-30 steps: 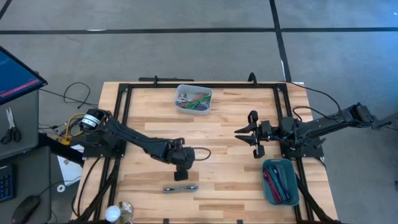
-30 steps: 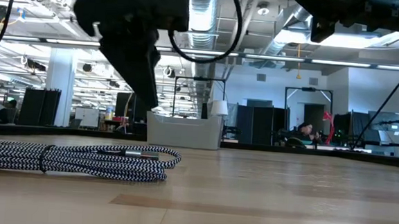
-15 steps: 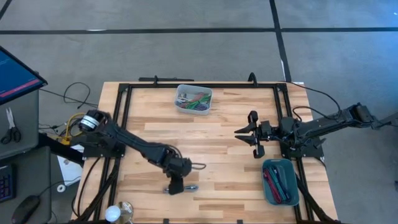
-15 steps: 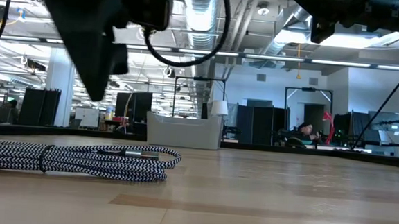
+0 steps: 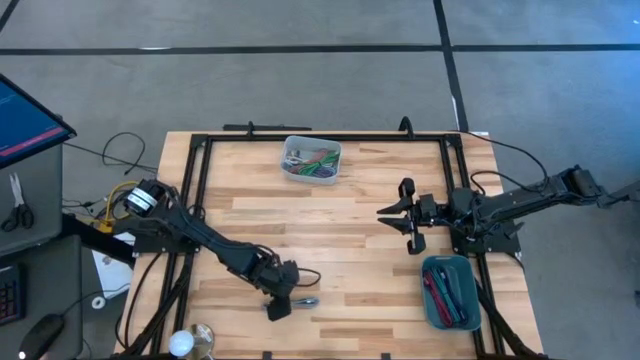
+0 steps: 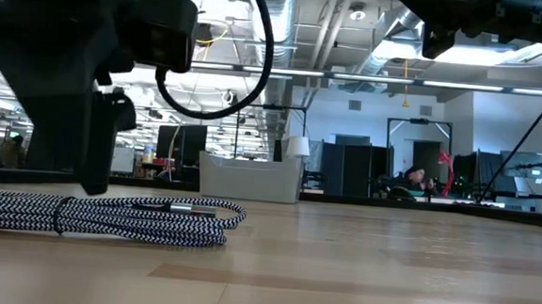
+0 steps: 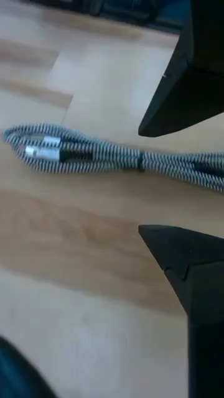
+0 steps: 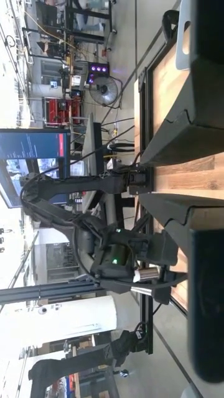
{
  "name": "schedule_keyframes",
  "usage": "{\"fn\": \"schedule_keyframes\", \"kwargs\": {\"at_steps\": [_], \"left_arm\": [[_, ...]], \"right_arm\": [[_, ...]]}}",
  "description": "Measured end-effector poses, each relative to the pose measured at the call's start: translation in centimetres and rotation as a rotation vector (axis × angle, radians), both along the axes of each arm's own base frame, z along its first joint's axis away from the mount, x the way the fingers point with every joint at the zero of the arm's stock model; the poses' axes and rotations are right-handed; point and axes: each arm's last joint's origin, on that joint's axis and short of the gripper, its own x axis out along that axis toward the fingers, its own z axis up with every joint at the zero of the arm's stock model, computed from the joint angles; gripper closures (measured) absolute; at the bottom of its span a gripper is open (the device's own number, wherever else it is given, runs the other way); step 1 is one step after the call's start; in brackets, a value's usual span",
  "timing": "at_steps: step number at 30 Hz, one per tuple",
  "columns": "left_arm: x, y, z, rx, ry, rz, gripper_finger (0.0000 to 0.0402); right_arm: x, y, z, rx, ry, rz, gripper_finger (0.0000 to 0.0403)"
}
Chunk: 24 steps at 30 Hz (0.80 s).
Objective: Pick & Place USB Port
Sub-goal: Put the white patterned charger cable into the blue bin
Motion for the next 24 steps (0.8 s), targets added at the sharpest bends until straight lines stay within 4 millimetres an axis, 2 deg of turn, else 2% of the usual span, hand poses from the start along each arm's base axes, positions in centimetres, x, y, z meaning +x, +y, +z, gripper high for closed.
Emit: {"fn": "schedule_keyframes", "kwargs": {"at_steps": [12, 24], "left_arm": [[-0.7, 0.0, -2.9, -0.065, 0.022, 0.066, 0.0172], [0.1, -0.8, -3.3, -0.181, -0.018, 0.000, 0.0181]], "right_arm": [[0.0, 0.0, 0.0, 0.000, 0.000, 0.001, 0.0328], [0.0, 0.0, 0.0, 0.000, 0.000, 0.001, 0.0328]]}}
